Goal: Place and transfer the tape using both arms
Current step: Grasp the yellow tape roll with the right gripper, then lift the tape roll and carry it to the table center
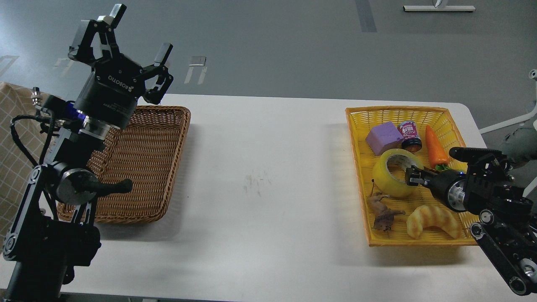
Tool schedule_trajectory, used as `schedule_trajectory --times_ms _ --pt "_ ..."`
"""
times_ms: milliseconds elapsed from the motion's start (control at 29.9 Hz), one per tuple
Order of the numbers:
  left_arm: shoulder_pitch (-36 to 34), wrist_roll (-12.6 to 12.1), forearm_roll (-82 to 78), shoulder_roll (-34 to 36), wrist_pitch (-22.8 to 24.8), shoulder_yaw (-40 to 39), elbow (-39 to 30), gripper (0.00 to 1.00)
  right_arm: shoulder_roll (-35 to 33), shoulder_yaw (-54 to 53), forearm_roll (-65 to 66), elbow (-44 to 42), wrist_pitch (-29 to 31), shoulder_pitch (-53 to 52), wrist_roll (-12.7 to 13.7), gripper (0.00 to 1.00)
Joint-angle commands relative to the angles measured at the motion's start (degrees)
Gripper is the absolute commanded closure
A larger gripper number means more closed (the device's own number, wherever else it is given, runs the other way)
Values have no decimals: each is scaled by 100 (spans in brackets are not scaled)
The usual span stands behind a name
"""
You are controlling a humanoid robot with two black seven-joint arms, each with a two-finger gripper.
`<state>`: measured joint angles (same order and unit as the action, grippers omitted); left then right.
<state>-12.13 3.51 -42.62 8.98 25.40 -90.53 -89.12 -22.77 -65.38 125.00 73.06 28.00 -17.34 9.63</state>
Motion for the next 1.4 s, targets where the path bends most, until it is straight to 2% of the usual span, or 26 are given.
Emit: schedule_trajectory --times_ms 0,167,334,501,668,769,902,1036,1370 --pt "0 1 0 -2 0 0 0 2 -122 -140 0 120 0 -137 -5 100" --pt "0 1 0 7 0 0 0 2 -333 -317 -230 393 0 -838 12 100" --pt "0 -8 9 -19 -9 18 0 2 -202 -194 -328 323 0 -1771 12 100" --pt "-44 -17 9 7 -9 9 9 2 519 613 -319 34 0 -2650 12 100" --pt "-35 -17 0 104 0 0 9 2 1598 1370 -293 -870 0 -3345 21 100" --pt "0 -8 0 121 35 -52 9 2 2239 1677 -257 -1599 0 -3407 21 100" --pt "0 -8 9 139 44 -140 9 2 2277 2142 -231 -2032 0 -3364 21 100" --pt "0 1 9 130 52 -158 26 2 2277 2574 -143 -2068 0 -3109 47 100" --pt "9 27 9 113 53 -149 44 2 2277 2592 -152 -1998 0 -2906 65 100"
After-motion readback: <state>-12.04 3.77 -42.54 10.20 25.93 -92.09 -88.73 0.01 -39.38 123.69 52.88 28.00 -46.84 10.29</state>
